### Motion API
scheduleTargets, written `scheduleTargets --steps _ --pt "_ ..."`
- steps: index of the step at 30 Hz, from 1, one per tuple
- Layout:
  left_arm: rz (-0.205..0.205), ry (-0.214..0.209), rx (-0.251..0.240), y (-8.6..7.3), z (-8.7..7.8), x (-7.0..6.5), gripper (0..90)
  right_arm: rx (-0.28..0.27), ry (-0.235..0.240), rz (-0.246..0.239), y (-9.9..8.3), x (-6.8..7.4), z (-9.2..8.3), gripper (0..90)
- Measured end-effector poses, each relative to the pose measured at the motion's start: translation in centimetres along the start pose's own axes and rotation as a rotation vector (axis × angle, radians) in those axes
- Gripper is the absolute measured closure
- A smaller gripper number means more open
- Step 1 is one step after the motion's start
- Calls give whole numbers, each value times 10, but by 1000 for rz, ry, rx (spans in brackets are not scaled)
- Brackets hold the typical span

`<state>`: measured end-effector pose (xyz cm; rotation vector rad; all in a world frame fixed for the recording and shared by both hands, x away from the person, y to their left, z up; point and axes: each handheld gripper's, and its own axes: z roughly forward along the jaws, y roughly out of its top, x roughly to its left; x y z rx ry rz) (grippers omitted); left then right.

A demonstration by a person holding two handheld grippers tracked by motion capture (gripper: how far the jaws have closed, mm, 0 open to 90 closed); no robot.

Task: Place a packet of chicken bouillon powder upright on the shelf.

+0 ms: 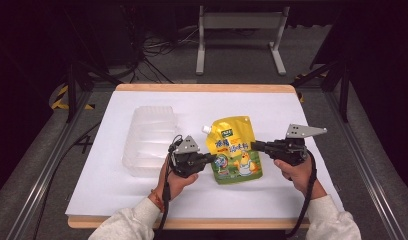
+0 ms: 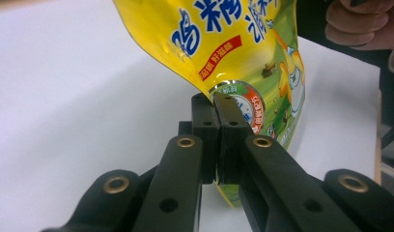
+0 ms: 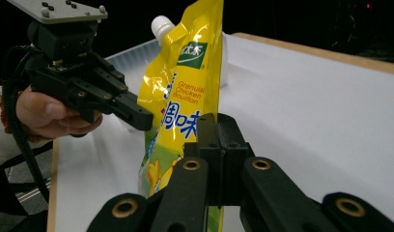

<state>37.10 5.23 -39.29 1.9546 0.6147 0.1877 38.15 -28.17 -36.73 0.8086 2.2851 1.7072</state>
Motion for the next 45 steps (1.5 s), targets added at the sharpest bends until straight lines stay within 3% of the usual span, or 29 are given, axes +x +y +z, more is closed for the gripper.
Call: scheduleTargets --steps 2,4,8,17,23,28,37,45 --pt "67 43 2 6 -12 -5 885 -21 31 -31 4 10 -3 900" --pt "108 85 4 9 -19 -8 883 -1 32 -77 8 20 -1 900" --pt "147 117 10 11 -30 -7 884 1 47 -129 12 35 7 900" --pt "165 151 25 11 -40 0 865 -2 64 -164 12 51 21 900" --pt "200 144 56 13 -48 5 889 -1 24 -178 13 58 30 900" --pt "195 153 50 13 -55 11 888 -10 5 -175 17 62 37 900" --pt "217 221 25 13 -79 24 885 -28 -6 -227 34 74 62 900" --pt "192 263 9 11 -94 43 883 -35 24 -219 48 73 86 900"
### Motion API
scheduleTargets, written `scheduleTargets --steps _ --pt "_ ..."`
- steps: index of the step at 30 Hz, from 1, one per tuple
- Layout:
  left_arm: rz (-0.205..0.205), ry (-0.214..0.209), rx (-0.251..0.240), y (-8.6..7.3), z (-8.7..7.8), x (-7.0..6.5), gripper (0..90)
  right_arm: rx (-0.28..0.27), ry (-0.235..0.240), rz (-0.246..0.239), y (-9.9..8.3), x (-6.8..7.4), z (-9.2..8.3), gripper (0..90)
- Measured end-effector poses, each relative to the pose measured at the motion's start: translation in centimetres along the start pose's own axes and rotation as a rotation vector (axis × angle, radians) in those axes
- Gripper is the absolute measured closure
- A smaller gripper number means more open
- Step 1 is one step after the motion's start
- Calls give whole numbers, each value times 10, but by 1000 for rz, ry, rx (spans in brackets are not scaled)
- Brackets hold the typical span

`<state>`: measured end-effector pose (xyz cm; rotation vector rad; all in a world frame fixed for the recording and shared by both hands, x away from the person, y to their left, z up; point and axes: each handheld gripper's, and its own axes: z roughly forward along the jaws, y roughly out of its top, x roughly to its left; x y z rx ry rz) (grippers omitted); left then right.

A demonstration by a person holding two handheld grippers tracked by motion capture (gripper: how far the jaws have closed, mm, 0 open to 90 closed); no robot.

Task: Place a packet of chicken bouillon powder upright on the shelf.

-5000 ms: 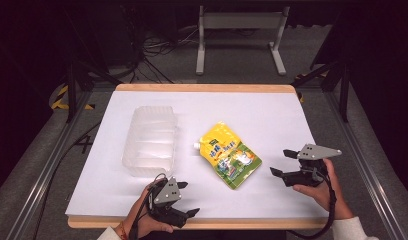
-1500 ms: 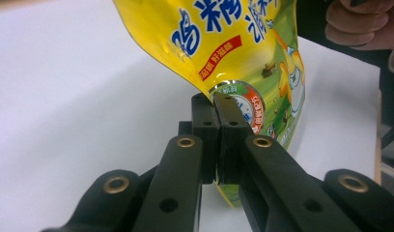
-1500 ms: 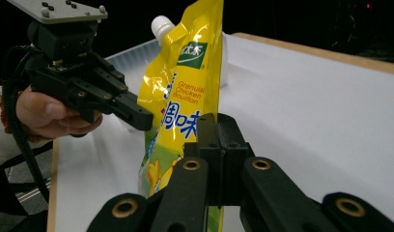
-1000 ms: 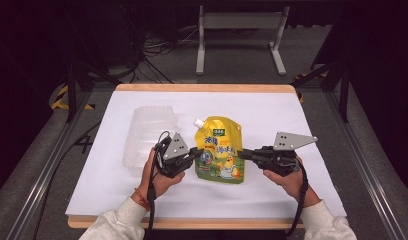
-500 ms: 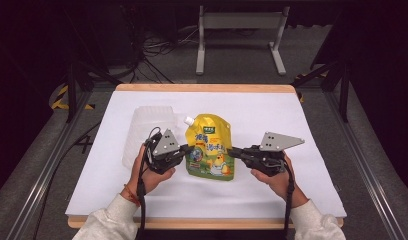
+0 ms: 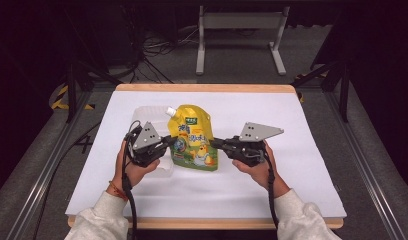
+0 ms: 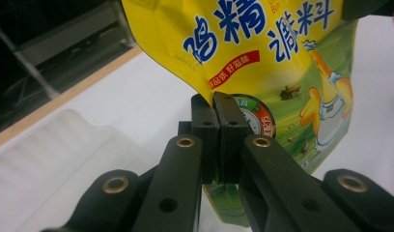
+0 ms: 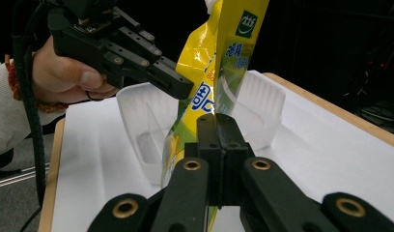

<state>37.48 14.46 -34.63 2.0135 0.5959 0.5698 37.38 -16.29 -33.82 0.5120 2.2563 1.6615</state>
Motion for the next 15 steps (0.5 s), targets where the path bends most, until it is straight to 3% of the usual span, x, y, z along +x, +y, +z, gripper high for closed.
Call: scheduleTargets --steps 4,9,15 --pt "-17 19 -12 -4 -3 9 883 4 -11 -18 9 -1 14 900" --pt "-11 77 -45 -7 -10 17 882 -4 -8 -17 16 -1 26 900" --pt "-55 102 -88 -15 -13 32 882 -14 -26 -32 25 -1 48 900"
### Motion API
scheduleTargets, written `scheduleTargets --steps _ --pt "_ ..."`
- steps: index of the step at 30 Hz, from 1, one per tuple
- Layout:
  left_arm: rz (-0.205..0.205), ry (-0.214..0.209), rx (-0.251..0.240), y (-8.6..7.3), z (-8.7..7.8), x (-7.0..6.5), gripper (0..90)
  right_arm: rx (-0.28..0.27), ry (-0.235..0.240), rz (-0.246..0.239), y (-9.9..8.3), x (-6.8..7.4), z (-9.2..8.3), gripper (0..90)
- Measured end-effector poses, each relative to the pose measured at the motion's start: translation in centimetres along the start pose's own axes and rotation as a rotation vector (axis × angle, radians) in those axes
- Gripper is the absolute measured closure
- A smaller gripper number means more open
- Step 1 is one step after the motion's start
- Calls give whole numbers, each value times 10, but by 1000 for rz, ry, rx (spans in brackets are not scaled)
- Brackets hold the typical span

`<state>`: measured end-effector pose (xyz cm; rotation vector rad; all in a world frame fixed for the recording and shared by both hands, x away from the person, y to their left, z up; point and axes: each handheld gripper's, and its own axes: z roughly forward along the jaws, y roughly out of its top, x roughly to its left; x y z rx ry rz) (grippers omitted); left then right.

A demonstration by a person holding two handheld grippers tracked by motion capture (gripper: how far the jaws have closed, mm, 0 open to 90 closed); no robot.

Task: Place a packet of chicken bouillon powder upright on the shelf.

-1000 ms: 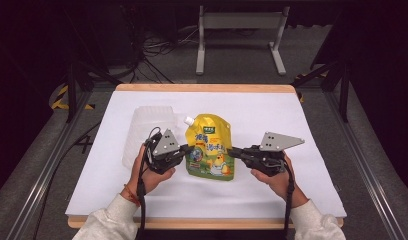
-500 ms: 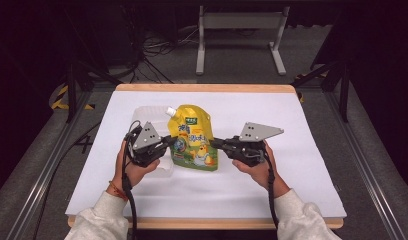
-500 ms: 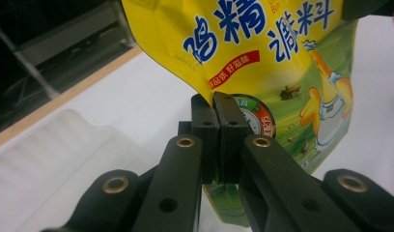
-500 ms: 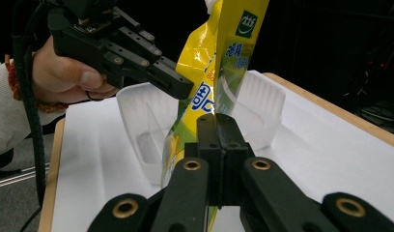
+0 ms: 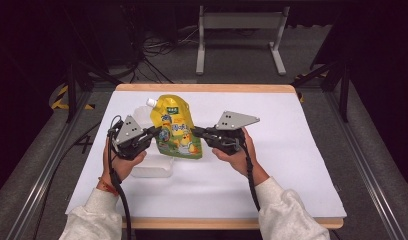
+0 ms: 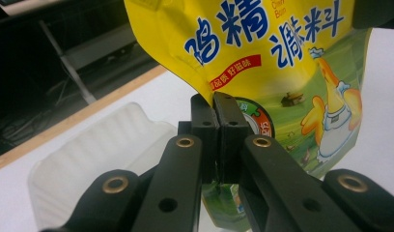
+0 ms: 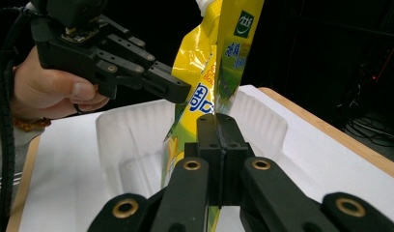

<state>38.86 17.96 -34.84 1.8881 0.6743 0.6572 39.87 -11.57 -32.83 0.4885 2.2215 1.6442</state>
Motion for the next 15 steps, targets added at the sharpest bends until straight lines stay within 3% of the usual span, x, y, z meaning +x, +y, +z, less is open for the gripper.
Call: scheduleTargets --steps 4,15 --pt "-37 12 -20 -4 1 10 881 -14 5 30 1 -6 10 900" --pt "-53 30 -67 -9 -1 38 879 -30 -12 34 11 -12 36 900"
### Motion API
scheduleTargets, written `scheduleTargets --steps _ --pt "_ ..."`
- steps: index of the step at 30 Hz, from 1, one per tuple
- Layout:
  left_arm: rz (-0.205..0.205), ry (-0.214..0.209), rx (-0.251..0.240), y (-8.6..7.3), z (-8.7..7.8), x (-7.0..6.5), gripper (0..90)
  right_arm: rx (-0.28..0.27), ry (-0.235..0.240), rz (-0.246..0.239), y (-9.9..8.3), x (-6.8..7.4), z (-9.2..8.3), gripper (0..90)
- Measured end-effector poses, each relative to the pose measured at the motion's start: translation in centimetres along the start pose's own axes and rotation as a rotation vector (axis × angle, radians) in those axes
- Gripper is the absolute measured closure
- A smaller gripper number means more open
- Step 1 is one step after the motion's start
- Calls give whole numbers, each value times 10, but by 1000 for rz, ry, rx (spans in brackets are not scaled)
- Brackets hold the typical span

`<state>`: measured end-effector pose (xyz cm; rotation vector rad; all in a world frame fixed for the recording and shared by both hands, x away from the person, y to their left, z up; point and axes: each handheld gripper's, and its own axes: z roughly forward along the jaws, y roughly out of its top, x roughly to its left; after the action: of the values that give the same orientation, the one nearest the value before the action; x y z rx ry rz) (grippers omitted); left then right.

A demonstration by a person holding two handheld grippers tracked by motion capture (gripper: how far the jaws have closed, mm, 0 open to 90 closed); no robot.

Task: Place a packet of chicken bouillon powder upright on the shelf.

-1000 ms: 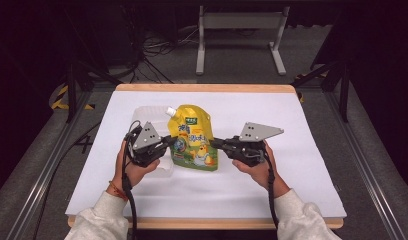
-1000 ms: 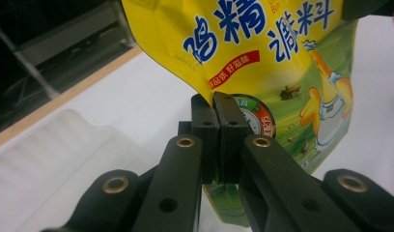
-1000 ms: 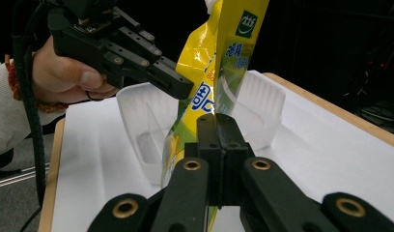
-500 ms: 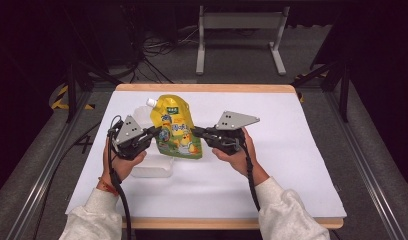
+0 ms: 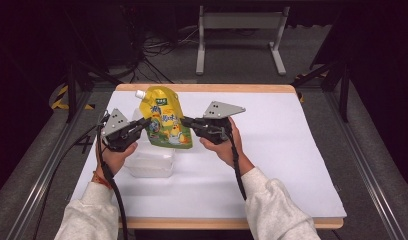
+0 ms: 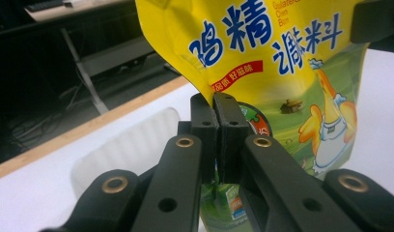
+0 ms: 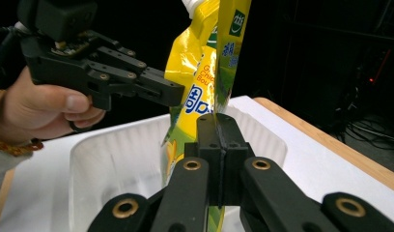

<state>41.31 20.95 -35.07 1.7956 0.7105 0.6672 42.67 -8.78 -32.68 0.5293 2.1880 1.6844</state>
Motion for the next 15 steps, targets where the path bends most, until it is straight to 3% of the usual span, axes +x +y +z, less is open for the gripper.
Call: scheduleTargets --steps 6,15 --pt "-17 8 -4 0 7 18 878 -4 -17 7 3 -11 18 900" --pt "-17 46 13 -2 19 35 869 -5 -31 20 -1 -19 40 900"
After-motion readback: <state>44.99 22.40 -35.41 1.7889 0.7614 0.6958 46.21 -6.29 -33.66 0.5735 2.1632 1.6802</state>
